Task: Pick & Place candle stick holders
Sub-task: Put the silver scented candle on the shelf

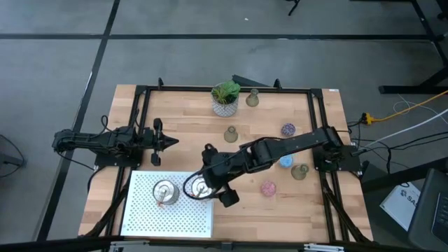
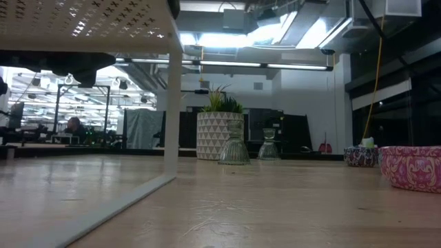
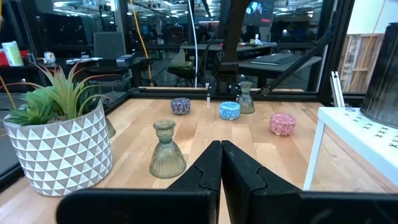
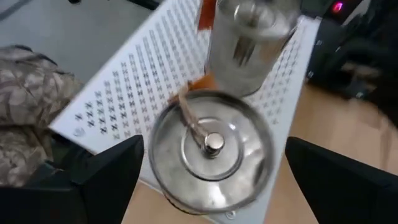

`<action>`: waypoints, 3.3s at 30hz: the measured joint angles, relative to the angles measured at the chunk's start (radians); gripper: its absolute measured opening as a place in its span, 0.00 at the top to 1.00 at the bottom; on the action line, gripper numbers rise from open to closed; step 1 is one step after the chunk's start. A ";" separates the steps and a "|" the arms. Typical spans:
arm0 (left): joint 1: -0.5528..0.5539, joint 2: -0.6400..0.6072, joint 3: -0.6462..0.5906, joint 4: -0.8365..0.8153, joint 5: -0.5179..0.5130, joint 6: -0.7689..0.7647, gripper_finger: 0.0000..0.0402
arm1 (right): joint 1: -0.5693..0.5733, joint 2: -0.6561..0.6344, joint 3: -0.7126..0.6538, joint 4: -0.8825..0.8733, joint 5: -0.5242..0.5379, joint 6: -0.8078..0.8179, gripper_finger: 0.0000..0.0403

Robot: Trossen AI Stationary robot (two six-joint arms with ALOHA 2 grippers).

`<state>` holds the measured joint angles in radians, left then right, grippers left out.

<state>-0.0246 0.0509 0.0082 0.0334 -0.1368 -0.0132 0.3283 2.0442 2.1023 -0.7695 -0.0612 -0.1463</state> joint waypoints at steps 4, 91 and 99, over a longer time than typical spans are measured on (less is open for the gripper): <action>0.000 0.000 0.000 0.000 0.000 0.000 0.99 | 0.000 -0.057 0.000 -0.041 0.006 0.001 0.02; 0.000 0.000 0.000 0.000 0.000 0.000 0.99 | 0.061 -0.109 -0.890 1.288 -0.002 0.237 1.00; 0.000 0.000 0.000 0.000 0.000 0.000 0.99 | 0.056 -0.134 -0.857 1.146 -0.020 0.217 1.00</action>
<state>-0.0242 0.0505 0.0082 0.0330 -0.1368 -0.0132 0.3847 1.9103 1.2457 0.3770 -0.0811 0.0704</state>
